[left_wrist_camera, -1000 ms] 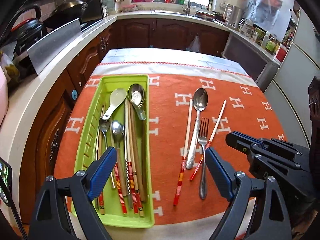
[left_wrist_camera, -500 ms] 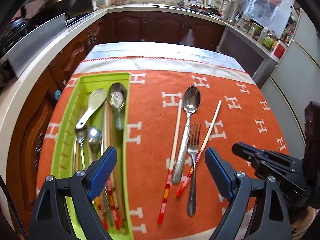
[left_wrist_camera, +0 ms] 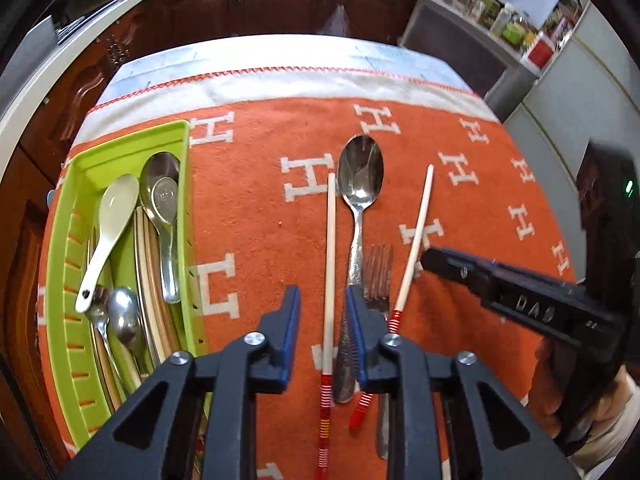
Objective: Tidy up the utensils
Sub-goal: 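Grasp a red-striped chopstick with the left tool while the right tool grasps a wooden chopstick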
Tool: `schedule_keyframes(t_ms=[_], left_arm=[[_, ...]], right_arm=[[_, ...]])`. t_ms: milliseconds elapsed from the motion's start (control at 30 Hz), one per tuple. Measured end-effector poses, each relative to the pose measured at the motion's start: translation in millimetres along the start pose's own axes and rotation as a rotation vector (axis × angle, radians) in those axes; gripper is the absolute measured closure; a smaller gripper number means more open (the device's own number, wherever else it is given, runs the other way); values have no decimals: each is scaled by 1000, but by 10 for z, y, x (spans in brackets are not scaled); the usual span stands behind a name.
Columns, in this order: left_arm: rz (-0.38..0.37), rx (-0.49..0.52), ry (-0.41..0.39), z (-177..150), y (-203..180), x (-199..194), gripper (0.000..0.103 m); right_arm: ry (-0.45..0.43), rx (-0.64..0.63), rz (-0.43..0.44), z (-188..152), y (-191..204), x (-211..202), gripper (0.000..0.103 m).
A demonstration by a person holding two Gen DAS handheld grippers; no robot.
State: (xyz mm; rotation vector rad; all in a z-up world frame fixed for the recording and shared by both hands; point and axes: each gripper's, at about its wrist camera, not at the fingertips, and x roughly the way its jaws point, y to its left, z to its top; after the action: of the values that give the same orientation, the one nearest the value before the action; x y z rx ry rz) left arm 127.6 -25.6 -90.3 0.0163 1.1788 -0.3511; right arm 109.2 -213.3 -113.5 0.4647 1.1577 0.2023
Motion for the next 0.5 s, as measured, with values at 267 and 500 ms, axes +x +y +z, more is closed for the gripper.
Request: schedule_keyframes(t_ms=[267,500], left_arm=[[2,14,70,-4,14,212,86],[-9,4,88,-10,50,275,88]], right_arm=[[-34,-82,-125,94,252,143,82],[-43,-225,-241,8,414,173,85]])
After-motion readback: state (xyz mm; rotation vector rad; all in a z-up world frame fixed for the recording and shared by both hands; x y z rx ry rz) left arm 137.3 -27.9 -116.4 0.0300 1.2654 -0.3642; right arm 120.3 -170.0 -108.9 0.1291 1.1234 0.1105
